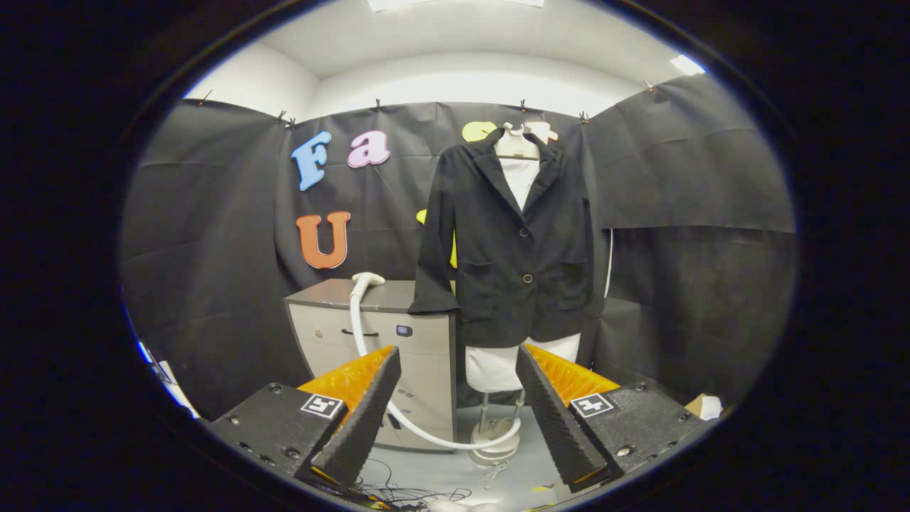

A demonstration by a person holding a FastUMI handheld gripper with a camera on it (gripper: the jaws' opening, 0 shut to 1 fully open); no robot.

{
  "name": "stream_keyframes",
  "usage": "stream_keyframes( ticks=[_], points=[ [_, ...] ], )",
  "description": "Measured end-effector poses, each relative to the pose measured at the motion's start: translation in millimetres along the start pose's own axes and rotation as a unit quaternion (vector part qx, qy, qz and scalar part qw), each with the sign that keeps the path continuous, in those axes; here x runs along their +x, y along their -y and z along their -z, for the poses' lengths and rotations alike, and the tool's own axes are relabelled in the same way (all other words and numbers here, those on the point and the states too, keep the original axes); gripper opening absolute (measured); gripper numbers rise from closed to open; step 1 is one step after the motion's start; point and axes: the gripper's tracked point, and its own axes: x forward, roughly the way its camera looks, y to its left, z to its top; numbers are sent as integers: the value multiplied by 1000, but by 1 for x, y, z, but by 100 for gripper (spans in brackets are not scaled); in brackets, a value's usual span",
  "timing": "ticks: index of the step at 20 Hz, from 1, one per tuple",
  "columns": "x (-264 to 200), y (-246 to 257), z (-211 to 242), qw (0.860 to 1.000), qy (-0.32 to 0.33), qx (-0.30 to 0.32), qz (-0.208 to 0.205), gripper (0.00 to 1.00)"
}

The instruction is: Iron the clothes twice with a garment steamer, once on the left side and once on the right side.

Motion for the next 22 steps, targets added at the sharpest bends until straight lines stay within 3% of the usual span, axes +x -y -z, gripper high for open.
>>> stream_keyframes(
  ticks=[6, 11, 16, 22],
  points=[
    [14, 1, 1, 1000, -7, -2, 2, 100],
    [53, -13, -6, 1000, -17, -4, -7, 100],
    [130, -58, -28, 998, -34, -5, -44, 100],
    [256, -141, -54, 992, -59, 1, -109, 100]
  ],
)
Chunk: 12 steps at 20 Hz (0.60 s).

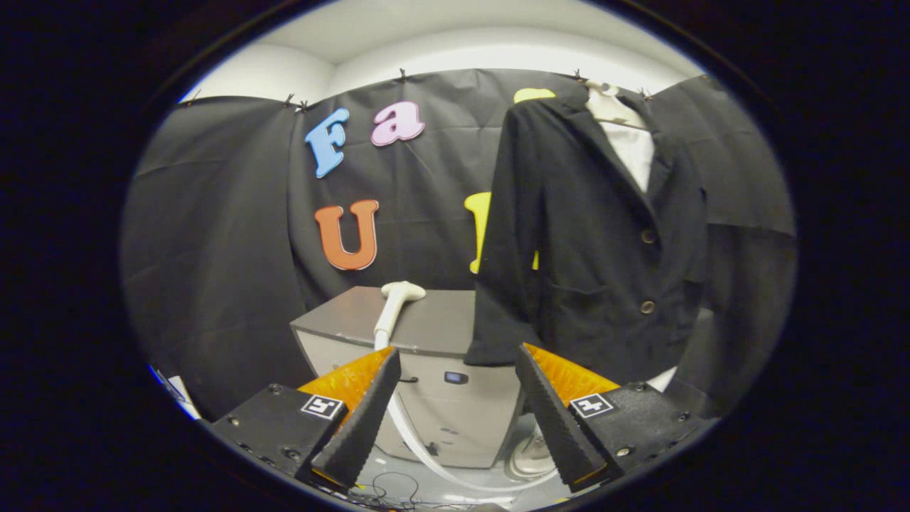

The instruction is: Iron the clothes twice with a garment steamer, once on the left side and once on the right side.

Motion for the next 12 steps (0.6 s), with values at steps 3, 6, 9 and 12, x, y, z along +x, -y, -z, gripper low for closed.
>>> stream_keyframes(
  ticks=[3, 6, 9, 12],
  points=[
    [70, -27, -10, 999, -31, 4, -28, 100],
    [134, -48, -12, 997, -66, 3, -45, 100],
    [192, -73, -4, 992, -108, 12, -61, 100],
    [232, -93, 6, 987, -146, 23, -71, 100]
  ],
)
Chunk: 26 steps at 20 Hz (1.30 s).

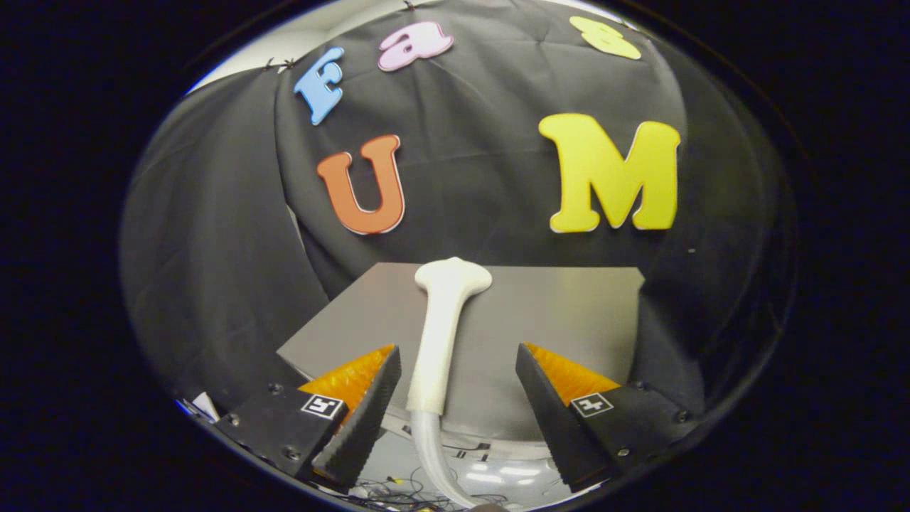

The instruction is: Iron the clothes twice with a garment steamer, once on the left side and once on the right side.

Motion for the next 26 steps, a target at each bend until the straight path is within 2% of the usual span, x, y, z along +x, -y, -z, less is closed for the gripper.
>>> stream_keyframes(
  ticks=[5, 7, 8, 11, 16, 21, 26],
  points=[
    [65, -9, -1, 999, -42, -9, 20, 93],
    [84, -6, 2, 998, -56, -16, 36, 87],
    [92, -3, 7, 997, -69, -15, 44, 80],
    [106, -3, 12, 995, -78, -32, 48, 71],
    [103, -8, 13, 994, -89, -31, 51, 41],
    [96, -14, 1, 997, -66, -12, 34, 34],
    [42, -19, -24, 1000, -11, -3, 13, 32]
  ],
)
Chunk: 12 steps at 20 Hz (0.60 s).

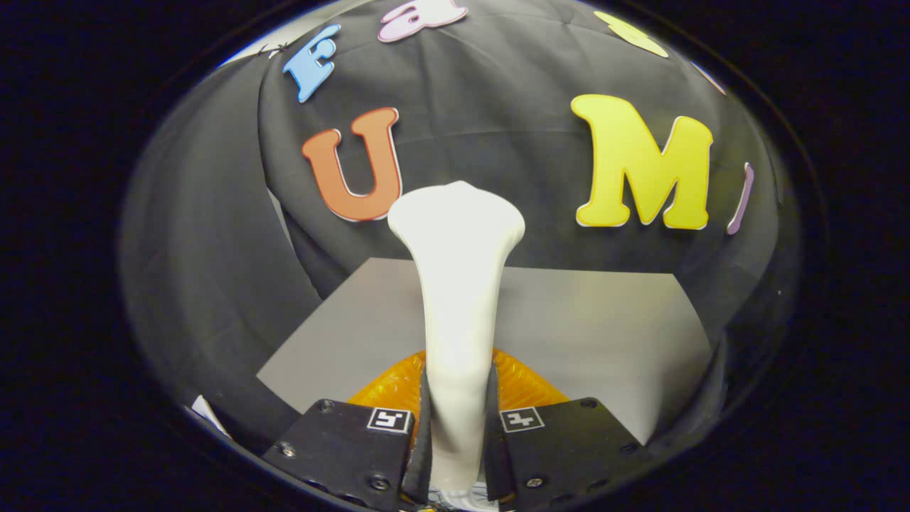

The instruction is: Iron the clothes twice with a garment steamer, once on the left side and once on the right side.

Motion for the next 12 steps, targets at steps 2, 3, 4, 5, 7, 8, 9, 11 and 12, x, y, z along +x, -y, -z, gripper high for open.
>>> stream_keyframes(
  ticks=[2, 3, 4, 5, 7, 8, 9, 11, 12],
  points=[
    [-29, 2, -9, 1000, 27, 11, -13, 32],
    [-46, 3, -9, 999, 37, 17, -21, 32],
    [-64, 1, -11, 998, 48, 24, -33, 32],
    [-86, 3, -11, 997, 59, 26, -40, 32],
    [-129, 10, -14, 994, 91, 24, -46, 32],
    [-151, 14, -15, 993, 108, 24, -48, 32],
    [-176, 18, -14, 991, 122, 24, -49, 32],
    [-223, 28, -12, 988, 146, 28, -49, 32],
    [-246, 32, -10, 986, 158, 31, -49, 32]
  ],
)
